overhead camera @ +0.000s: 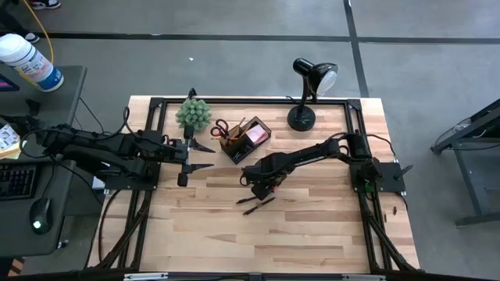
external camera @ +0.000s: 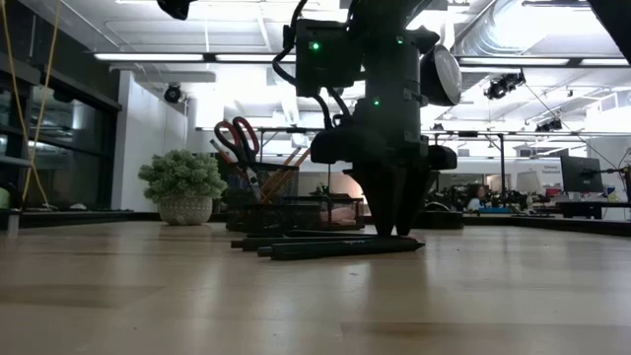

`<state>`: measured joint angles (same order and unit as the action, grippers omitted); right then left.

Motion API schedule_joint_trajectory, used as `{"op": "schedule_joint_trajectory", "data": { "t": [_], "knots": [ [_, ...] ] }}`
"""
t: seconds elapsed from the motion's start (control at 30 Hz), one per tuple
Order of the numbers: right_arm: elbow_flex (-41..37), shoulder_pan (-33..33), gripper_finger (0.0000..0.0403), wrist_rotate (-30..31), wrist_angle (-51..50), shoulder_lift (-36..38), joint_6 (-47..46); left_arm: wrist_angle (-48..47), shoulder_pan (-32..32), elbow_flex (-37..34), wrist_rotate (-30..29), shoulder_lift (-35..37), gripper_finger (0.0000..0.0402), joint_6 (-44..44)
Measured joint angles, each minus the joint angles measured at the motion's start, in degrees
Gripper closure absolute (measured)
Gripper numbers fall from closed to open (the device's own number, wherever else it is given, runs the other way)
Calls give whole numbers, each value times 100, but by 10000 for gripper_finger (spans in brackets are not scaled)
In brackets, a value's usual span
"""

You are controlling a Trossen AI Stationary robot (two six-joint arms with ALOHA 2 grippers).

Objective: Pick and place office supplies into organizer
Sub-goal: Put the orange eraser into the black desk organizer

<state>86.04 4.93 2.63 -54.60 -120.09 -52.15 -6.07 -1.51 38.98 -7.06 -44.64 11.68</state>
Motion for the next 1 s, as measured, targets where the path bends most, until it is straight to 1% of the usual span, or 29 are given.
{"op": "schedule_joint_trajectory", "data": {
  "t": [0.1,0.2,0.67,0.83,1.0],
  "knots": [
    [0,-4,270,35,-2,0,55,0,1,0,-1,0,222,0],
    [0,-4,276,29,15,0,160,0,-1,0,1,0,222,0],
    [-1,-4,276,-49,54,0,243,0,0,0,1,0,222,-8],
    [-310,-8,276,-339,411,44,148,2,-1,0,3,2,222,-18],
    [-486,48,277,-297,519,59,126,3,0,2,5,1,222,-19]
  ]
}}
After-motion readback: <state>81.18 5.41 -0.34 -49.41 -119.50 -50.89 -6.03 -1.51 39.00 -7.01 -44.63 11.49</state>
